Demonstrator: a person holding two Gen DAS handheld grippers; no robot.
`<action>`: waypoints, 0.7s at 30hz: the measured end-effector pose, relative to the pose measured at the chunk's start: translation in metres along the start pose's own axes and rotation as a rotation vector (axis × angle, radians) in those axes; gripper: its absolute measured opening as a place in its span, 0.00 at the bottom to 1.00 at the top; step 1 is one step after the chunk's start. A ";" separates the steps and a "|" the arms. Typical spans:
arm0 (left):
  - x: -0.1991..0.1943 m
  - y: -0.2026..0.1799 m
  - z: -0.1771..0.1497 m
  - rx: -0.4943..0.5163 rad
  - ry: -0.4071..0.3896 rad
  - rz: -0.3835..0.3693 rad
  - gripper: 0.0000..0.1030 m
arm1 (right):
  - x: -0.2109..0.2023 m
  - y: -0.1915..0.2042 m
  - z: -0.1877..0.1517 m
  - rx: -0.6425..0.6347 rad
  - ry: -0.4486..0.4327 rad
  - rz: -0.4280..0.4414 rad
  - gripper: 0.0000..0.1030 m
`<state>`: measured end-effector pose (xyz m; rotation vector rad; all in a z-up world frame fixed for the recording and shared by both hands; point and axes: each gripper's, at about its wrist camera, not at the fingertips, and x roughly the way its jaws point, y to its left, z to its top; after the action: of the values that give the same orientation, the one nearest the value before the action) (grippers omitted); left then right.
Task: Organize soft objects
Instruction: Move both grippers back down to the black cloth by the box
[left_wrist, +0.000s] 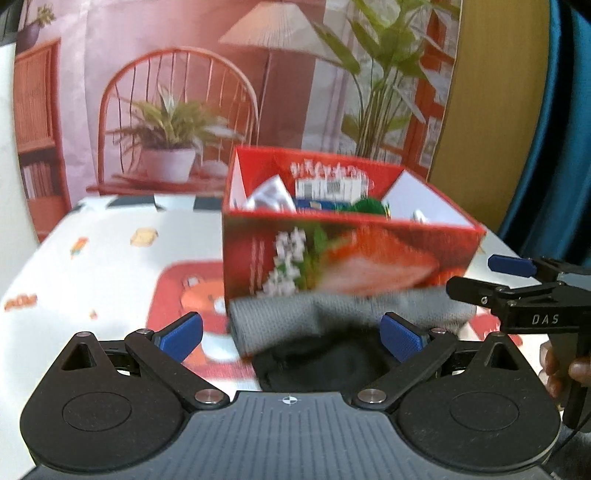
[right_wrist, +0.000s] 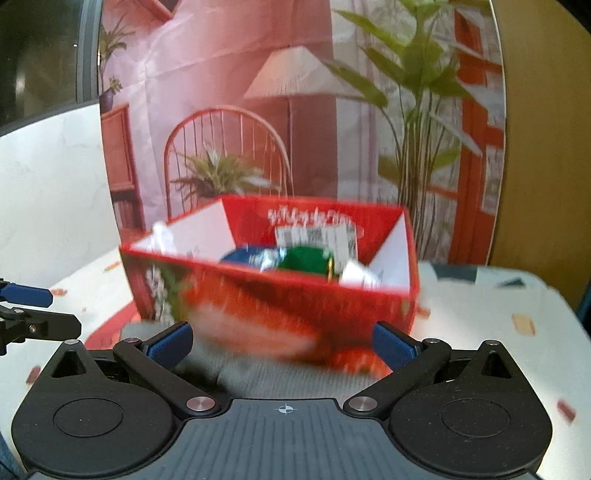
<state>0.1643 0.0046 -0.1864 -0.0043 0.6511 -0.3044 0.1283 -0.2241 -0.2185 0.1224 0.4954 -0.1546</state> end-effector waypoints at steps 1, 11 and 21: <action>0.001 0.000 -0.005 -0.006 0.007 -0.003 1.00 | 0.000 0.001 -0.008 0.010 0.012 0.000 1.00; 0.014 0.009 -0.030 -0.086 0.052 0.009 1.00 | 0.006 0.014 -0.051 0.028 0.102 -0.030 1.00; 0.041 0.019 -0.026 -0.147 0.068 0.015 0.83 | 0.038 0.008 -0.063 0.036 0.180 -0.092 1.00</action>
<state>0.1855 0.0136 -0.2334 -0.1300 0.7398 -0.2422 0.1330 -0.2106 -0.2913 0.1495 0.6782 -0.2439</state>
